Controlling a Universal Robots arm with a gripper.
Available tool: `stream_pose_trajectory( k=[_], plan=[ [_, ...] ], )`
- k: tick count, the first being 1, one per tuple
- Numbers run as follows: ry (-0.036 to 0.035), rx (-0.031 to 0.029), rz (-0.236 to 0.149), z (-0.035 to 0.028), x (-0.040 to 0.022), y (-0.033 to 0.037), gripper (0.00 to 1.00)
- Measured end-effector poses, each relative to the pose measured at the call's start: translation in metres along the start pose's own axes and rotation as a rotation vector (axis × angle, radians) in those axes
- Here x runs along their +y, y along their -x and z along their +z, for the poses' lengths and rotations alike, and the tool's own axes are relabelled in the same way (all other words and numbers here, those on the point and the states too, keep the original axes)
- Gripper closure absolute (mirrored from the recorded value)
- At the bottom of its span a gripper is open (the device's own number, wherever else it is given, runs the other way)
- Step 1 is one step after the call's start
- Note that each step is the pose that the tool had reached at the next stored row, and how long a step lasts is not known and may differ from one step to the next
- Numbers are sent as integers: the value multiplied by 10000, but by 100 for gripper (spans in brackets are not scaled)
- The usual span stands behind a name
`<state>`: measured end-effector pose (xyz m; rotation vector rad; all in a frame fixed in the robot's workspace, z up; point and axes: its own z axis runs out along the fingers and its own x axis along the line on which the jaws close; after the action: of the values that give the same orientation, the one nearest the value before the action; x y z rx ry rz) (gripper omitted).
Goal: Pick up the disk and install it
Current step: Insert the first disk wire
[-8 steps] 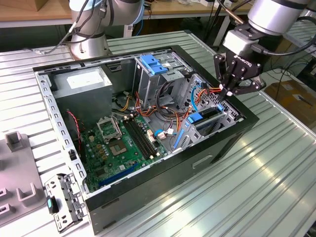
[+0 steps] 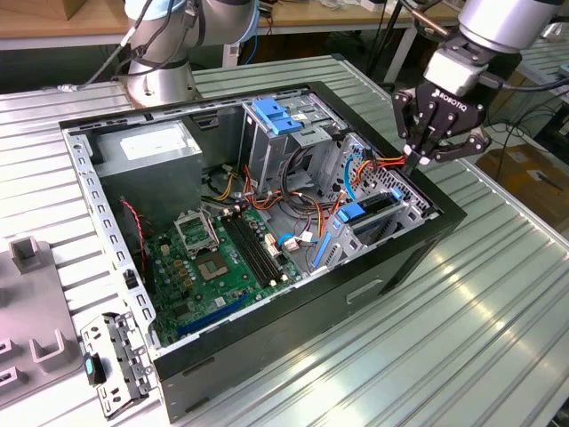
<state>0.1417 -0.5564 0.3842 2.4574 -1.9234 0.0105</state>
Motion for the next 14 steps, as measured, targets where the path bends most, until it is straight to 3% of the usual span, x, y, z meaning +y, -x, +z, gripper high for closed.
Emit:
stream_pose_trajectory(
  k=[2, 5, 7, 10, 14],
  plan=[
    [18, -6, -112, -26, -10, 5, 89],
    [26, -4, -111, -29, -86, 54, 89],
    [32, -2, -112, -31, -189, 117, 89],
    [36, -2, -115, -30, -290, 174, 89],
    [30, 7, -660, -23, -325, 172, 89]
  ],
)
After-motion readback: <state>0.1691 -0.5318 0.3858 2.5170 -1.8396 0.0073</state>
